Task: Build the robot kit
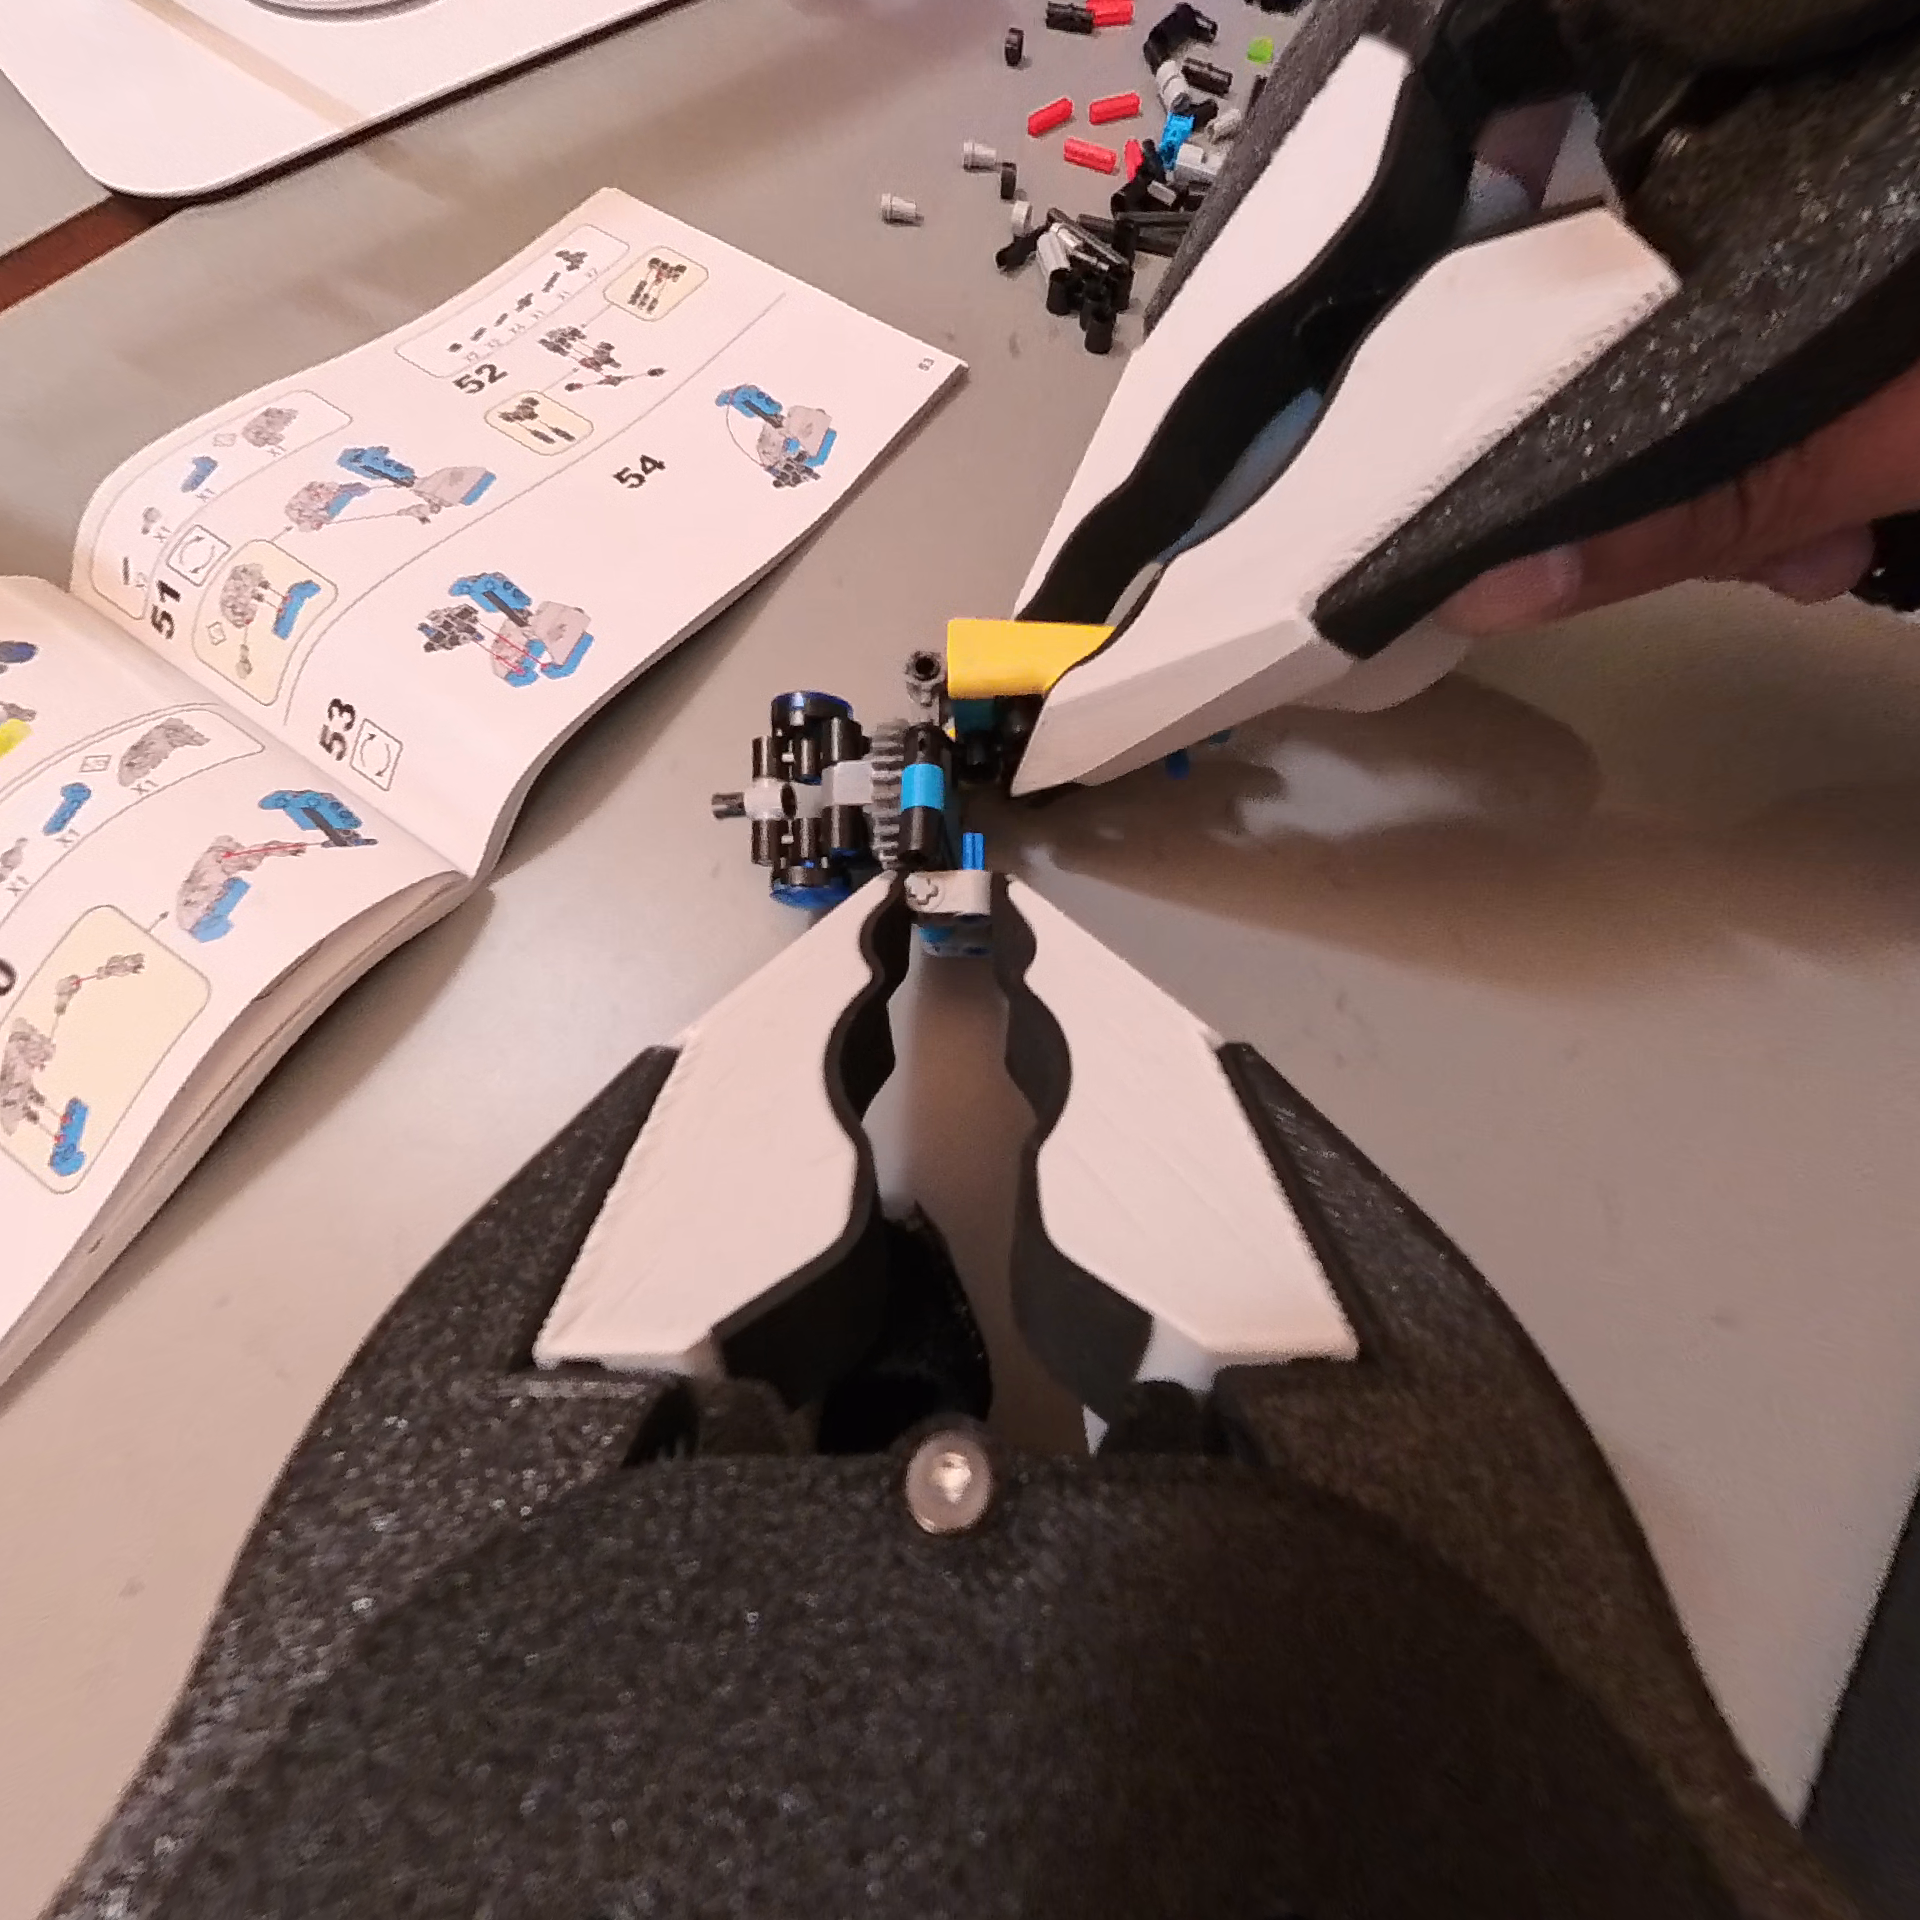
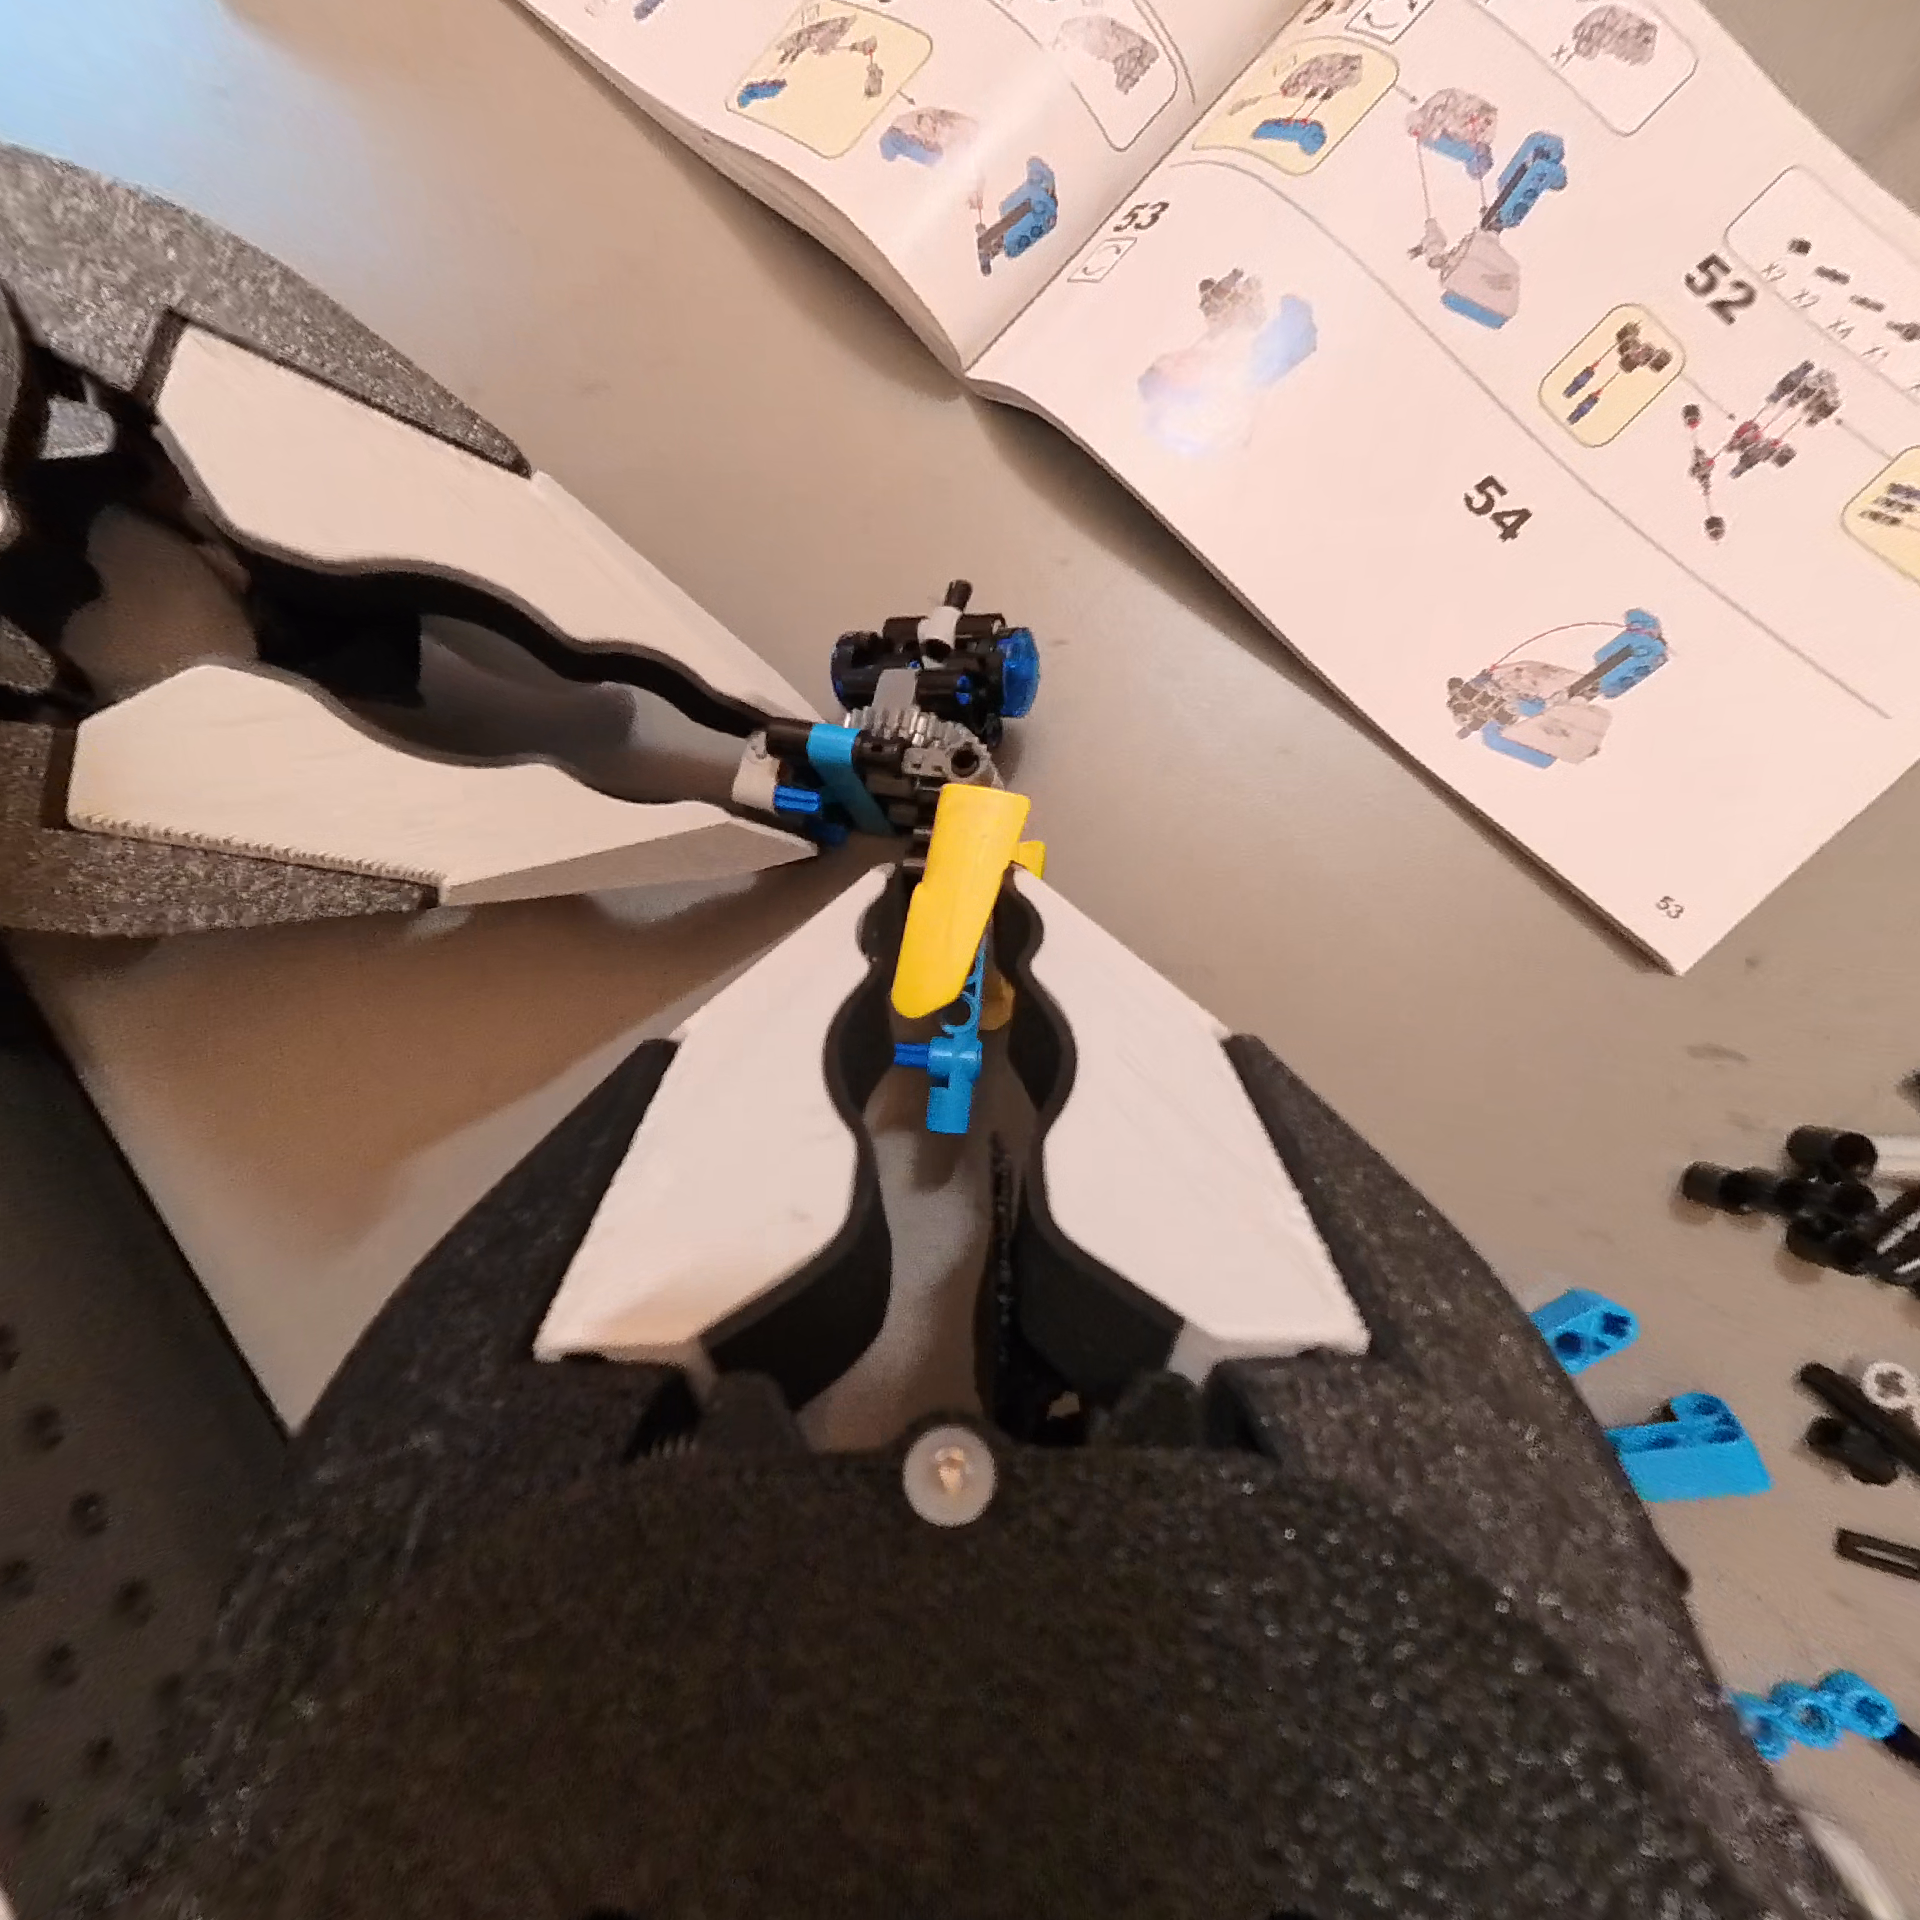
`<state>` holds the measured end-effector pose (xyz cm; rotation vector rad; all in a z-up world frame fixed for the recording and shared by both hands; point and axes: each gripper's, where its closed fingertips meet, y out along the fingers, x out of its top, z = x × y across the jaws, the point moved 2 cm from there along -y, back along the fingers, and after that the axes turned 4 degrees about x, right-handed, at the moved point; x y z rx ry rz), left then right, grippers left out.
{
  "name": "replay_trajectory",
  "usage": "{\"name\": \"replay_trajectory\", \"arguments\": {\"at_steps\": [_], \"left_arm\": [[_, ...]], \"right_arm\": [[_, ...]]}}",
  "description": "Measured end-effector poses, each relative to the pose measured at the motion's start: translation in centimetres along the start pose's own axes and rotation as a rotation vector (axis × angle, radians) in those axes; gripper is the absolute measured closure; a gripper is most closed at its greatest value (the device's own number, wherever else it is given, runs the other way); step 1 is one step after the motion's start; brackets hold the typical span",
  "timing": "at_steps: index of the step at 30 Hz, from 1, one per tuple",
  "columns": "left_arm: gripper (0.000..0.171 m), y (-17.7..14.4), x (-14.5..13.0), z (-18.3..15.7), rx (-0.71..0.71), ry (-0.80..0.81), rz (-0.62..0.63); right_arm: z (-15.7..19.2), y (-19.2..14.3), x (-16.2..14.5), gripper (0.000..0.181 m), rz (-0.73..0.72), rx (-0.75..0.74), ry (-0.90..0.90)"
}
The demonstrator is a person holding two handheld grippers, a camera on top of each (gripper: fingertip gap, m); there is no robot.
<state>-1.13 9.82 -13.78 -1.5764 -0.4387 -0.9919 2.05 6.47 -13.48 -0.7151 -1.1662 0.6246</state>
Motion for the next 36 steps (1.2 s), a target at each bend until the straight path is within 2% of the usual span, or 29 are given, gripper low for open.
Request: {"name": "replay_trajectory", "arguments": {"at_steps": [5,9,13,20,25,28,32,36], "left_arm": [[0.157,0.01,-0.02,0.12,0.012,-0.006,0.002],[0.157,0.03,0.01,0.14,0.016,-0.018,0.003],[0.157,-0.01,-0.01,0.16,0.006,-0.017,0.004],[0.158,-0.05,-0.02,0.10,0.001,0.014,0.003],[0.157,-0.06,0.00,0.24,-0.015,-0.015,0.005],[0.157,-0.14,-0.06,0.28,-0.027,-0.036,0.005],[0.158,-0.11,-0.03,0.25,0.018,0.054,0.012],[0.158,-0.12,-0.02,0.41,-0.044,-0.057,0.006]], "right_arm": [[0.30,0.14,0.24,0.166,0.002,-0.077,-0.021],[0.34,0.20,0.20,0.166,-0.007,-0.065,-0.018],[0.41,0.18,0.37,0.165,0.016,-0.120,-0.118],[0.36,0.15,0.17,0.165,-0.003,-0.042,-0.154],[0.26,0.22,0.10,0.165,-0.038,0.070,-0.057],[0.41,0.28,0.13,0.165,-0.029,0.057,-0.084],[0.45,0.31,0.29,0.165,0.017,-0.062,-0.217],[0.53,0.28,0.31,0.165,0.007,-0.073,-0.254]]}}
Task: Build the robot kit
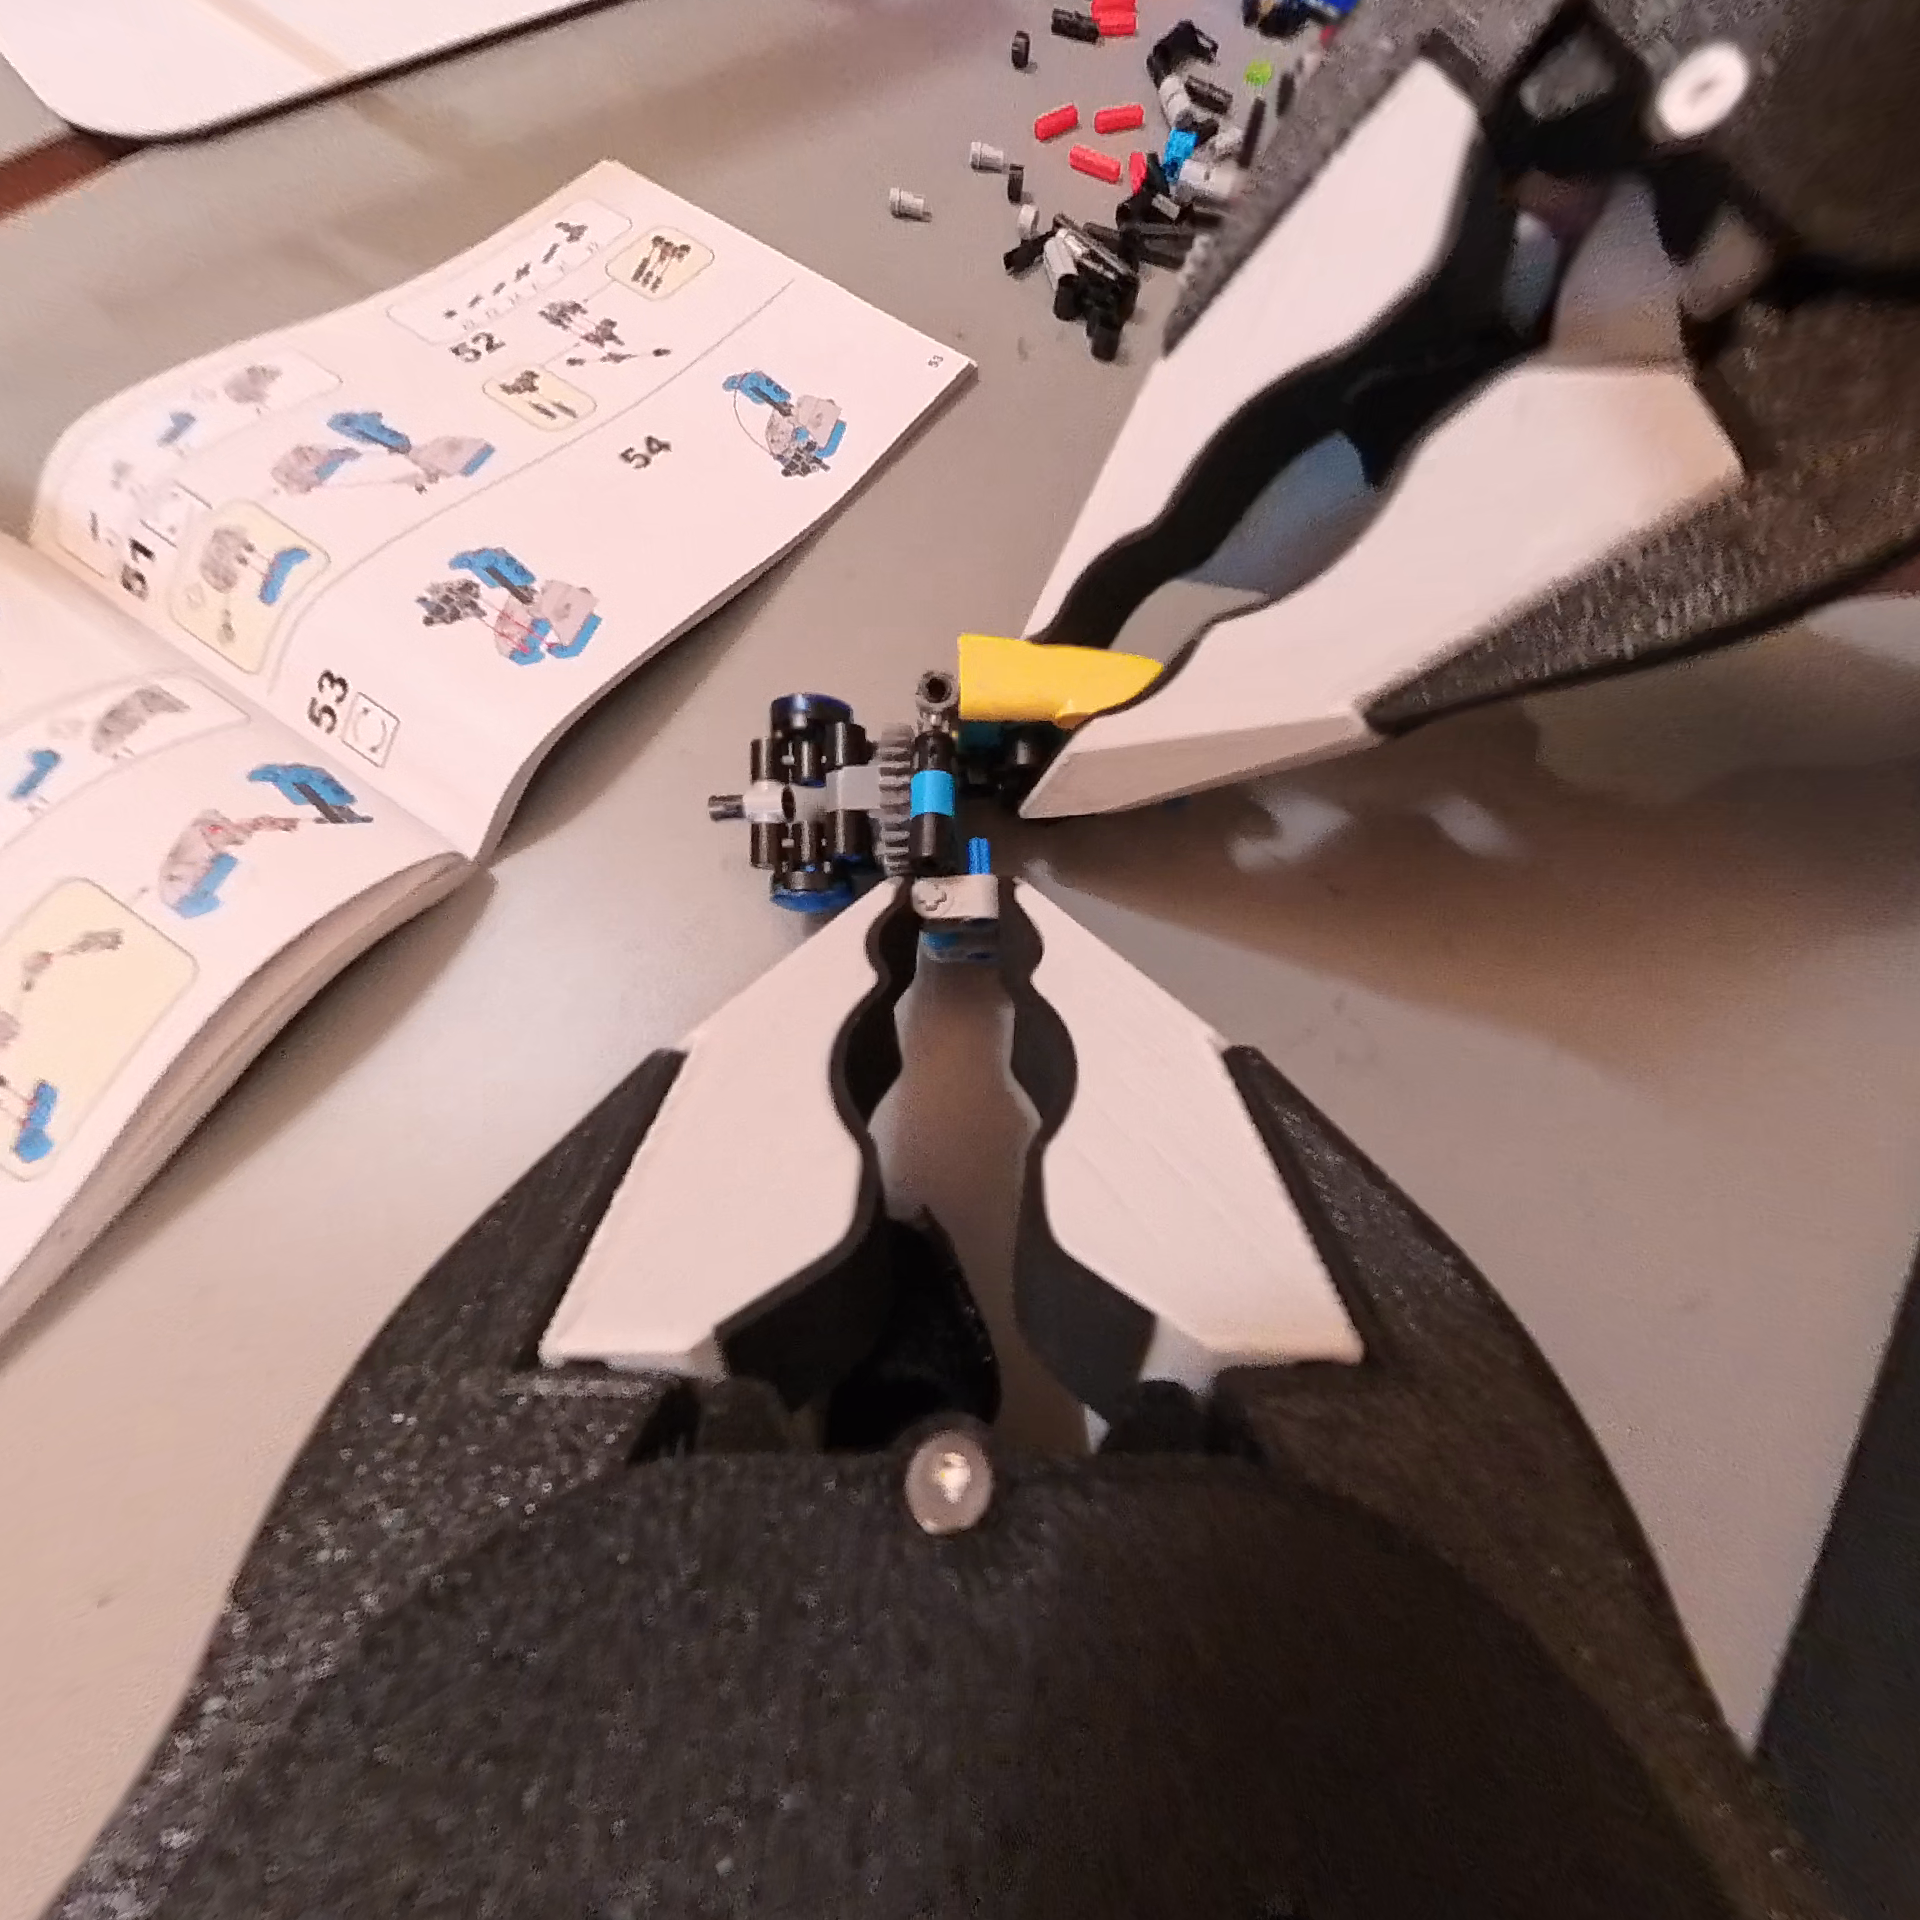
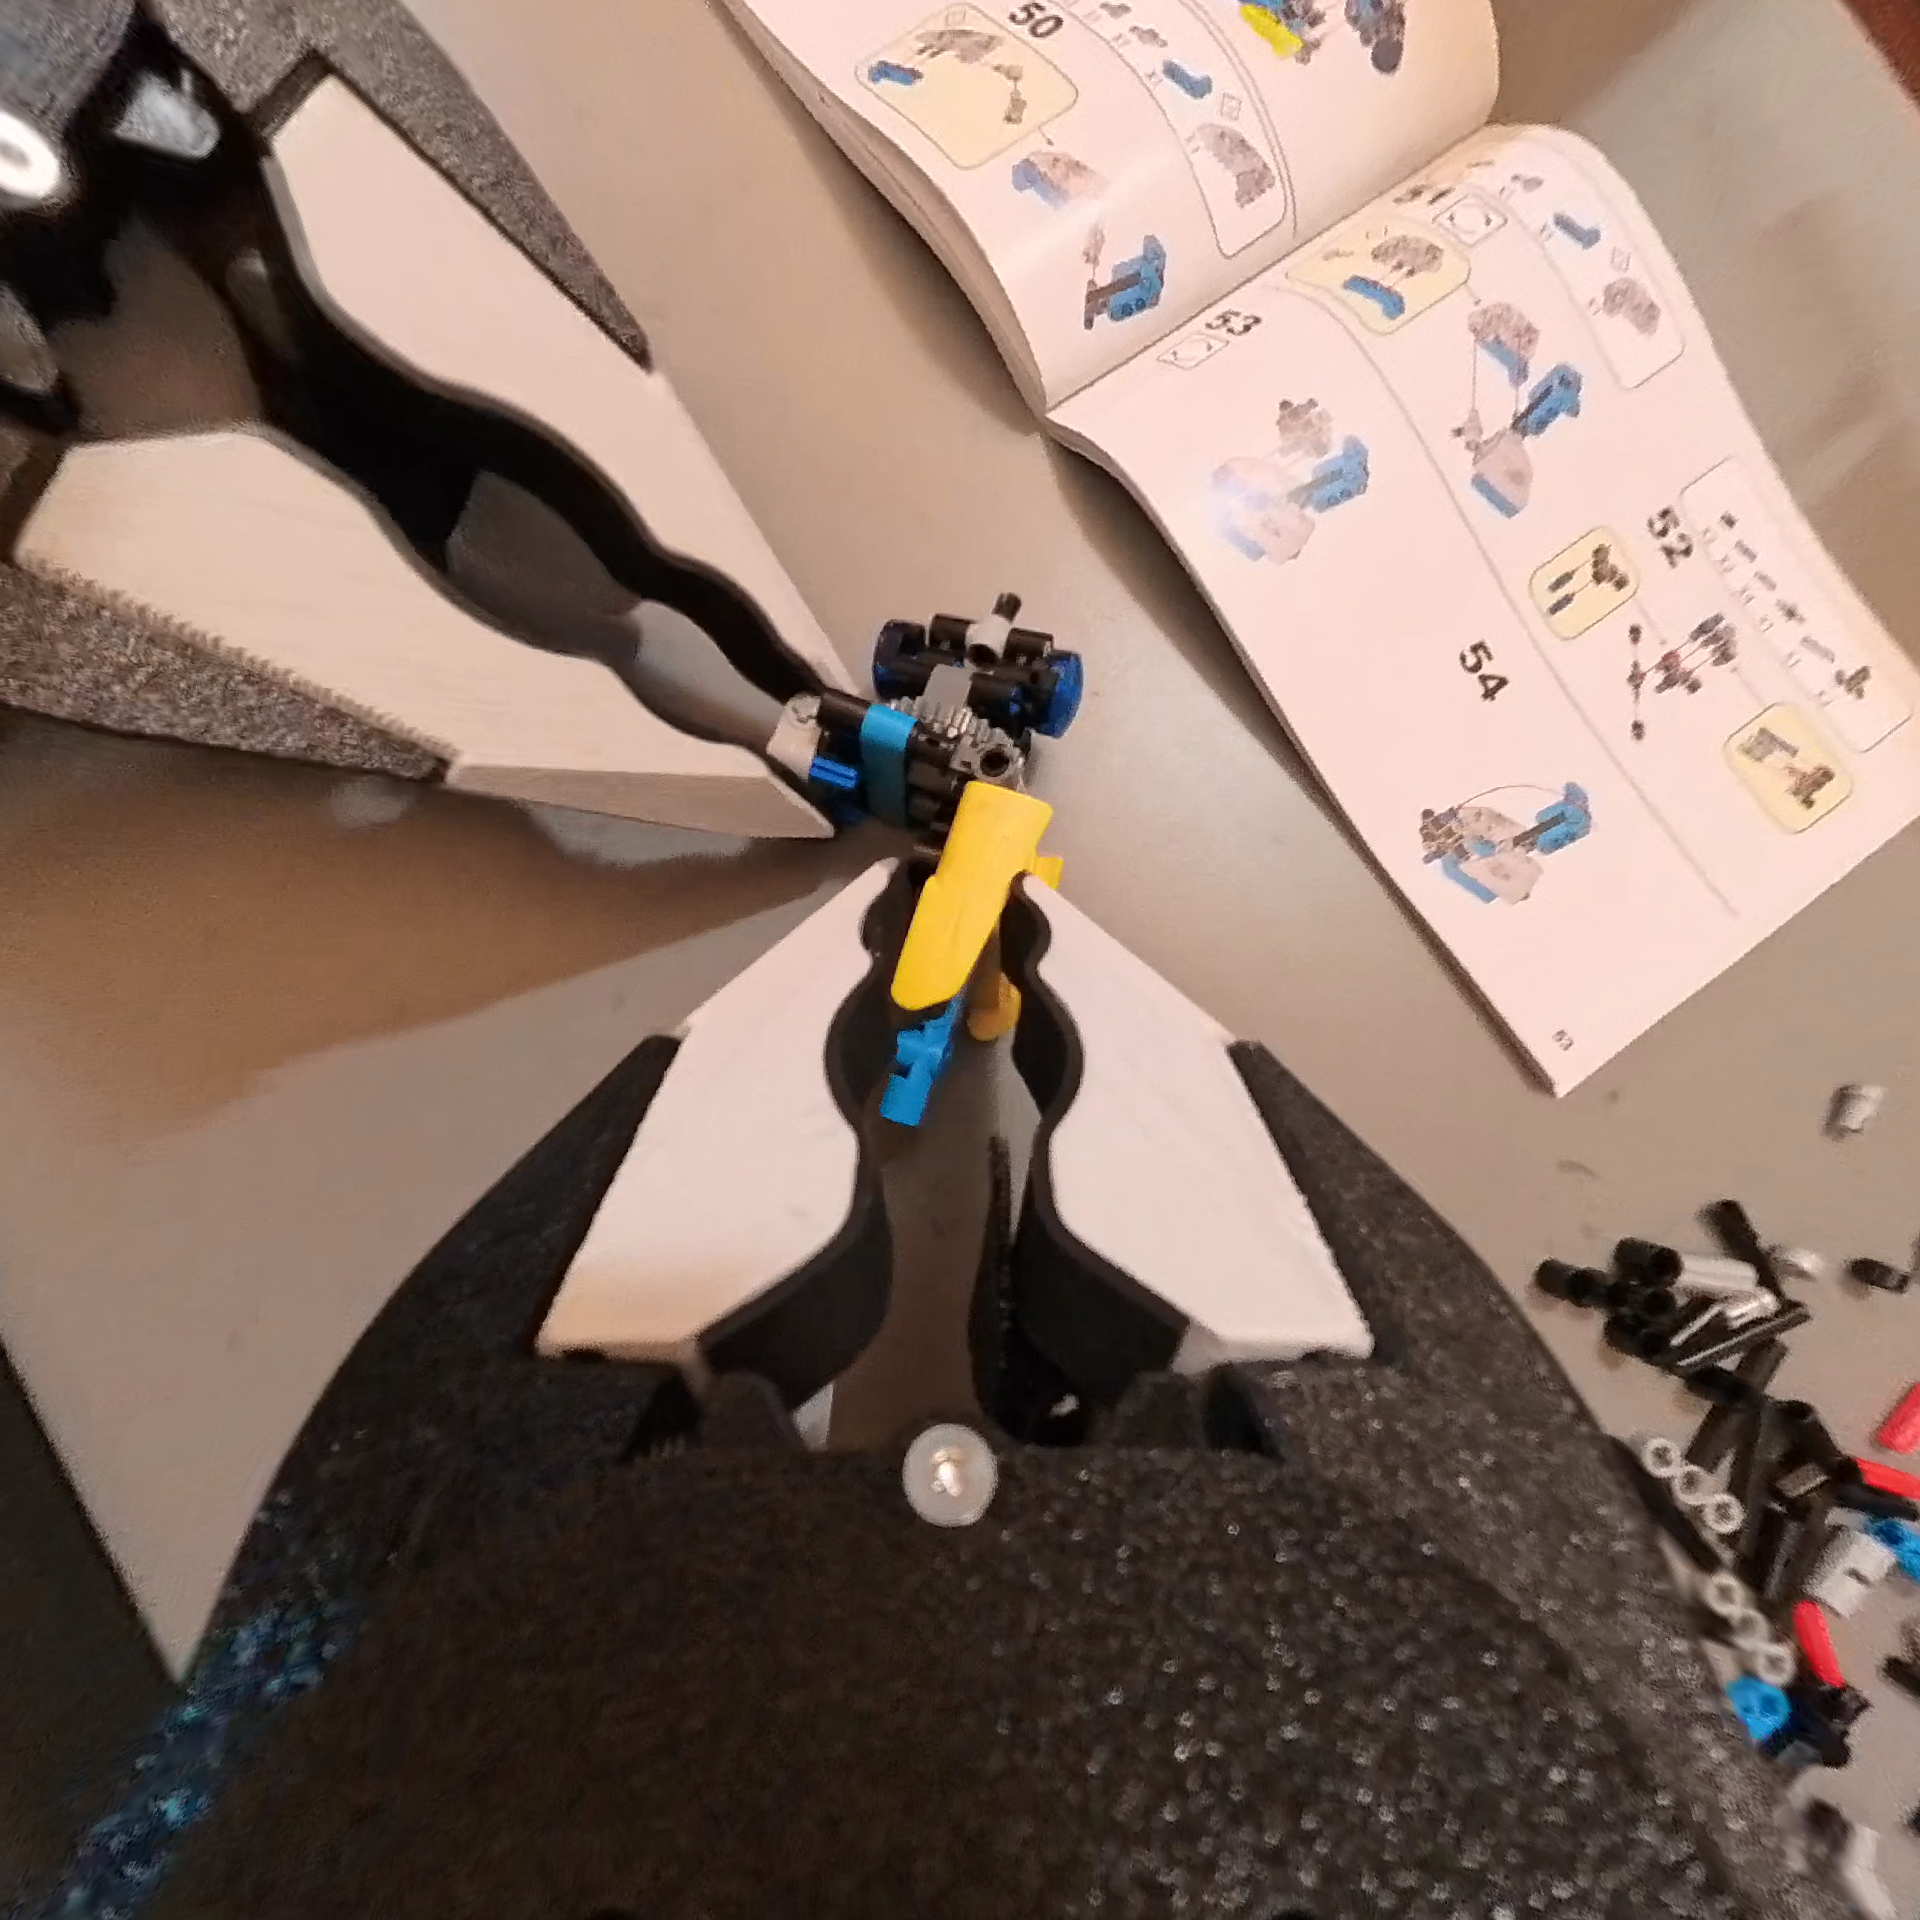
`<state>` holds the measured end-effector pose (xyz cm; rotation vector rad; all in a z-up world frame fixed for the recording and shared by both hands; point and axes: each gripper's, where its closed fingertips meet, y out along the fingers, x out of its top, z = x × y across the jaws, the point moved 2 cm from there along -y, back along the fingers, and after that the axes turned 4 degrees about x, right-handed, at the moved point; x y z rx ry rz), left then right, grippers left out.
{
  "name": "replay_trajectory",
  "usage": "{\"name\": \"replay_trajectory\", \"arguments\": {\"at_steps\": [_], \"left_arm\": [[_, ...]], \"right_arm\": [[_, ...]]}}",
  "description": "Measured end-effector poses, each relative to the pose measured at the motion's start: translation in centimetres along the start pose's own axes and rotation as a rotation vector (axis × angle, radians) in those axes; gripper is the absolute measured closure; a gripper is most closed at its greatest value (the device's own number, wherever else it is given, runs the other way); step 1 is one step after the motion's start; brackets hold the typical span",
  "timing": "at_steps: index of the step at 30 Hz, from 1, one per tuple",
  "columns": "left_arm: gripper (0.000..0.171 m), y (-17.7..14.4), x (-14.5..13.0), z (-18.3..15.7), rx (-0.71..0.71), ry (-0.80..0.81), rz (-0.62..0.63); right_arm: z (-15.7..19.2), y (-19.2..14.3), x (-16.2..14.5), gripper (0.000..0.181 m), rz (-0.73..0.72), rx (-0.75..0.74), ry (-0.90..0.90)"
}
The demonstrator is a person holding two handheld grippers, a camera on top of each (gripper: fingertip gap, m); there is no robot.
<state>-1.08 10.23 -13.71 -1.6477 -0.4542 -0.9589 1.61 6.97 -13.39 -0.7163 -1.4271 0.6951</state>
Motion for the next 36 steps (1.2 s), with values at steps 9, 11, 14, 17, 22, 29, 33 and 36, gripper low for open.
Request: {"name": "replay_trajectory", "arguments": {"at_steps": [9,11,14,17,22,29,33,36], "left_arm": [[0.157,0.08,-0.03,0.10,0.041,0.027,0.004],[0.157,0.08,-0.04,0.14,0.036,0.013,0.001],[0.156,0.10,-0.03,0.15,0.036,0.011,0.000],[0.156,0.10,-0.04,0.11,0.033,0.014,-0.001],[0.157,0.08,-0.05,0.14,0.017,-0.005,-0.001],[0.156,0.09,-0.05,0.00,0.009,0.000,-0.001],[0.156,0.09,-0.03,0.07,0.016,0.001,-0.003],[0.157,0.11,-0.03,0.00,0.031,0.027,-0.004]], "right_arm": [[-0.40,0.21,0.02,0.164,-0.056,0.070,0.110],[-0.50,0.27,0.11,0.164,-0.087,0.103,0.159],[-0.65,0.29,0.19,0.163,-0.103,0.091,0.155],[-0.65,0.27,0.15,0.163,-0.101,0.086,0.158],[-0.68,0.17,-0.02,0.162,-0.116,0.102,0.185],[-0.75,0.24,0.13,0.163,-0.131,0.117,0.235],[-0.73,0.19,0.14,0.163,-0.147,0.216,0.417],[-0.74,0.11,0.03,0.163,-0.132,0.307,0.528]]}}
